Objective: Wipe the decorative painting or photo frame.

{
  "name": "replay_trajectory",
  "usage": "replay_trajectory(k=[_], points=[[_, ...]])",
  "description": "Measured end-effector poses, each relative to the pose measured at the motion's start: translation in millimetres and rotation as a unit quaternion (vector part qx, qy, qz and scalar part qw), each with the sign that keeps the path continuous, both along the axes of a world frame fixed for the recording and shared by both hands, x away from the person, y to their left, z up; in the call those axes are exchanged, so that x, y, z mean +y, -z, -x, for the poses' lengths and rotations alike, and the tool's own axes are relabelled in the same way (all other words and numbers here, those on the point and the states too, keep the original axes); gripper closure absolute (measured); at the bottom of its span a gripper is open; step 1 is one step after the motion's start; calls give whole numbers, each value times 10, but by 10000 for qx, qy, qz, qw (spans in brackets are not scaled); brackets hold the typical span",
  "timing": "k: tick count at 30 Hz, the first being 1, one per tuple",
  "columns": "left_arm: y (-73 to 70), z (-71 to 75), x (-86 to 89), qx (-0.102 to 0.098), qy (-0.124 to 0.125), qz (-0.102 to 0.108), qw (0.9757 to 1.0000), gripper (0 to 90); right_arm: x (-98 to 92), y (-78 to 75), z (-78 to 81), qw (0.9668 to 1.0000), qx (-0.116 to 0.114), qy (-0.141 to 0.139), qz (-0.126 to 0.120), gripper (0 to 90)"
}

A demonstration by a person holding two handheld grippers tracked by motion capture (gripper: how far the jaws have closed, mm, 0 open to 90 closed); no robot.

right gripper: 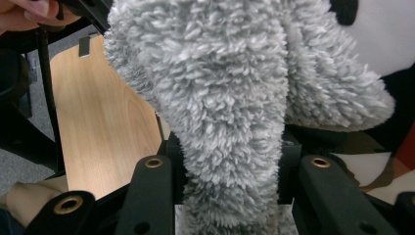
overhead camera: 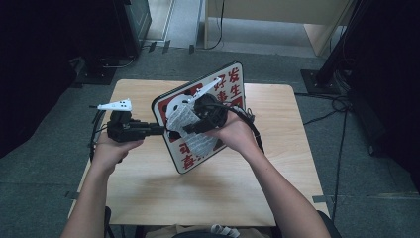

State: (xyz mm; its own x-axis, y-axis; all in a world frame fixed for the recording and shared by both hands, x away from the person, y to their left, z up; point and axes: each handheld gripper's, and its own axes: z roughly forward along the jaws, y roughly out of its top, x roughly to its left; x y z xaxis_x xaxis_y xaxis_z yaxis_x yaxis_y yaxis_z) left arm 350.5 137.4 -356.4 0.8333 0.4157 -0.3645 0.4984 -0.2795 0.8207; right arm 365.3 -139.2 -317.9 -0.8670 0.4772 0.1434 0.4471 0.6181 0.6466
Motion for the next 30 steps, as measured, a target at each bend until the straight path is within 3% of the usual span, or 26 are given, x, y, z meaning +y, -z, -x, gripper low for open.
replay_trajectory(k=[15, 30], points=[[0, -1, 0, 9, 3, 3, 10000, 780, -63, 171, 11, 9999, 66, -28, -148, 634], [2, -3, 0, 19, 5, 8, 10000, 779, -110, 363, 26, 9998, 144, -78, -123, 632]])
